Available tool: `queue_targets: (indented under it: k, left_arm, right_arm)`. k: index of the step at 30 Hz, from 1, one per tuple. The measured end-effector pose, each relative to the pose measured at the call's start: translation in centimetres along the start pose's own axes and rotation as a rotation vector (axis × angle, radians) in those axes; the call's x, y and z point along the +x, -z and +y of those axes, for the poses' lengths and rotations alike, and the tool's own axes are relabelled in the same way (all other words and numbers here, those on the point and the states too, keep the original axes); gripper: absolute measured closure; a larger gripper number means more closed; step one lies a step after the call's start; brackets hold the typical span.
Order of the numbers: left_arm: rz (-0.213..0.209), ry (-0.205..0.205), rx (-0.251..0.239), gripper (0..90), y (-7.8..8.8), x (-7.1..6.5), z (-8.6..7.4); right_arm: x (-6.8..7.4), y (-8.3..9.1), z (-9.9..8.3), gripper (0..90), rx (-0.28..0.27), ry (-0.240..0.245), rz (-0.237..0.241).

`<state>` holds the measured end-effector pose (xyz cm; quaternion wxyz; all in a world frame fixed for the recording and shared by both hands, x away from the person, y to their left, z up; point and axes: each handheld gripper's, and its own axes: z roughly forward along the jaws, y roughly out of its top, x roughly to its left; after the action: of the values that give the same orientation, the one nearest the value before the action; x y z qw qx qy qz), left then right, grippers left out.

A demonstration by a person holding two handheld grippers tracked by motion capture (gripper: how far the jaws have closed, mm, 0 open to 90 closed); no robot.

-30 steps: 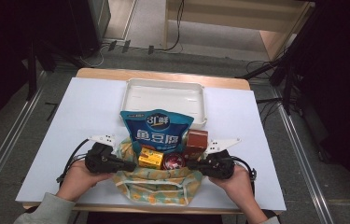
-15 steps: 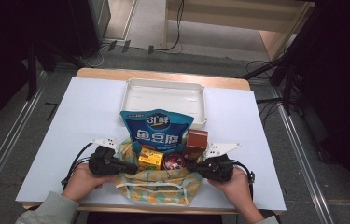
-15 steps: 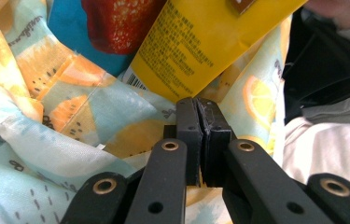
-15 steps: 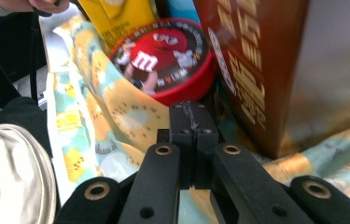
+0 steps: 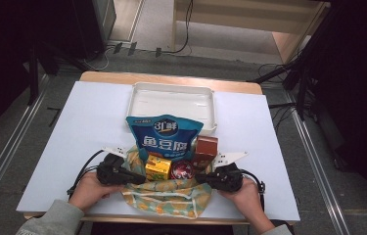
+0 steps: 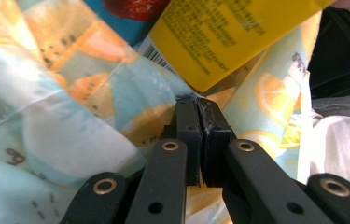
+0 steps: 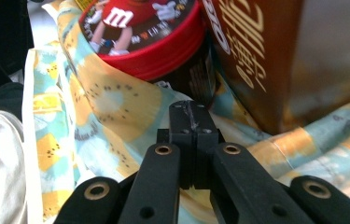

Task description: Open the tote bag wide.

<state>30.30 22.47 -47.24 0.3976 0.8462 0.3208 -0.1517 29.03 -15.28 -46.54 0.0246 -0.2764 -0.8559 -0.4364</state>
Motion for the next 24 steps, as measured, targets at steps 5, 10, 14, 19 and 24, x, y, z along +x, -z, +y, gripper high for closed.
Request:
queue_targets:
  k: [5, 10, 14, 19, 24]
  left_arm:
    - [0.010, 0.013, 0.009, 89.2, -0.1, 0.3, 0.0]
    - [0.008, 0.011, 0.019, 89.5, -0.3, 0.2, -0.1]
    - [0.007, 0.011, 0.023, 89.2, -0.3, 0.0, -0.3]
    - [0.033, 0.002, 0.024, 89.4, 0.3, -0.1, -0.6]
    - [0.046, 0.022, 0.009, 90.0, 0.7, 0.5, -0.6]
  right_arm:
    - [-0.6, -0.3, -0.2, 90.0, 0.006, 0.008, 0.002]
    - [-1.1, -0.5, -0.5, 90.0, 0.024, 0.003, -0.008]
    - [-1.0, -0.7, -0.6, 90.0, 0.044, 0.007, -0.011]
    - [-0.9, -1.0, -1.0, 90.0, 0.074, 0.021, -0.010]
    - [-1.3, -0.7, -1.2, 90.0, 0.070, 0.006, -0.020]
